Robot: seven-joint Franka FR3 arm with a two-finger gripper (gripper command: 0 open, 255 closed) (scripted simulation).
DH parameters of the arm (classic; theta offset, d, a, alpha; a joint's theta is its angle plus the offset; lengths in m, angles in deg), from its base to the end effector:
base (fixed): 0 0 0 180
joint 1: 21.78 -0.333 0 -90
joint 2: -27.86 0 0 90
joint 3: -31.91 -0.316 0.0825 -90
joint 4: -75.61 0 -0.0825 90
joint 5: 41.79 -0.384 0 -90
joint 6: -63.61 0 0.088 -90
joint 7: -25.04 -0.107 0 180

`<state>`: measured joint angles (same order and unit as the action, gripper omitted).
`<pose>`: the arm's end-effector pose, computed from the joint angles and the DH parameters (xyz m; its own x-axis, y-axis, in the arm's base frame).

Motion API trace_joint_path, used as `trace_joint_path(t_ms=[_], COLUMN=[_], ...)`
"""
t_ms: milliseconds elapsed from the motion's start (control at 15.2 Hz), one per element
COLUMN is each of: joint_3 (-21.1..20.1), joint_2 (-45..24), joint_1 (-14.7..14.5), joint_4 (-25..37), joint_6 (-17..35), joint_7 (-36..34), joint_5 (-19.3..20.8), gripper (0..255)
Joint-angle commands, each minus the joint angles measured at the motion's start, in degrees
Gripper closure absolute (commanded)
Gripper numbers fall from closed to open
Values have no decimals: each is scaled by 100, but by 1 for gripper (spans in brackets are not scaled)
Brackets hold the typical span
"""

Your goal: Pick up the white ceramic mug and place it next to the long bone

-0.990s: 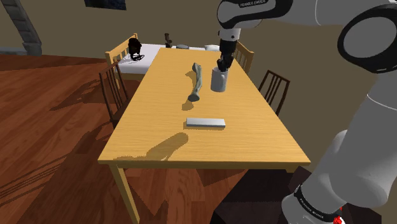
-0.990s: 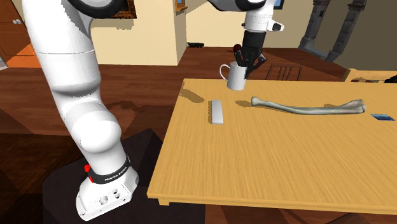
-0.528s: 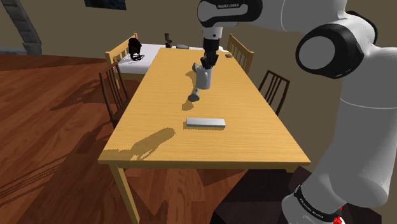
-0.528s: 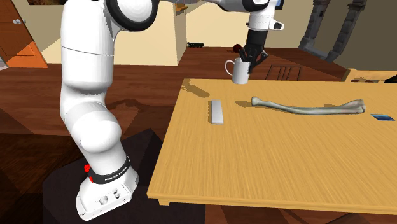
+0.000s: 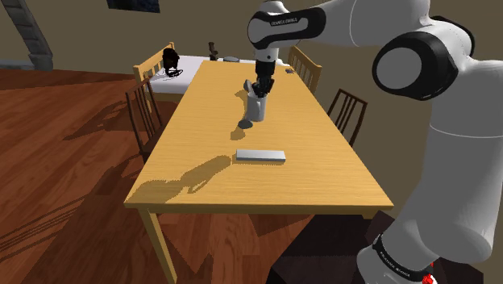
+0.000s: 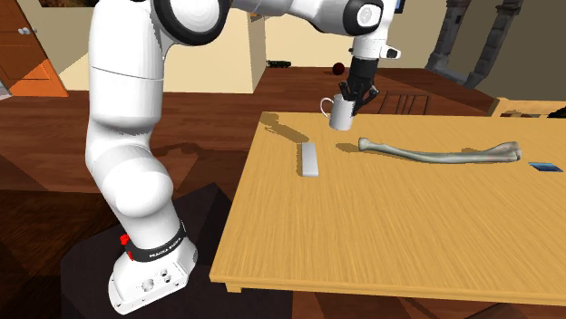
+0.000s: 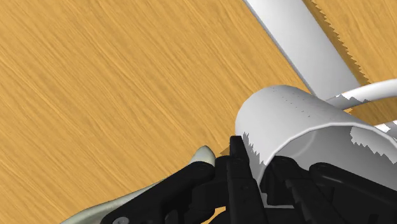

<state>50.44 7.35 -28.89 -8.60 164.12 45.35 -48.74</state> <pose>0.6522 -0.0911 0.4789 0.9881 0.1457 -0.0492 0.1446 -0.9892 -0.0249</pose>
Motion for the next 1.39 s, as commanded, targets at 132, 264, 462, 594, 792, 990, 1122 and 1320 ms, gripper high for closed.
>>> trace_joint_path(t_ms=[132,264,462,594,792,990,1122,1320], joint_3=[-9,-15,-23,-30,-41,-54,-63,-80], joint_2=[-29,-50,-92,-125,-185,-255,-307,-400], joint_1=[-13,-17,-21,-22,-22,-19,-16,-9], joint_4=[-275,-399,-572,-679,-828,-962,-1044,-1165], joint_6=[304,449,661,800,1004,1205,1336,1545], joint_7=[14,23,38,49,67,87,101,126], joint_5=[-15,-25,-44,-58,-83,-112,-133,-170], gripper=[255,255,255,255,255,255,255,255])
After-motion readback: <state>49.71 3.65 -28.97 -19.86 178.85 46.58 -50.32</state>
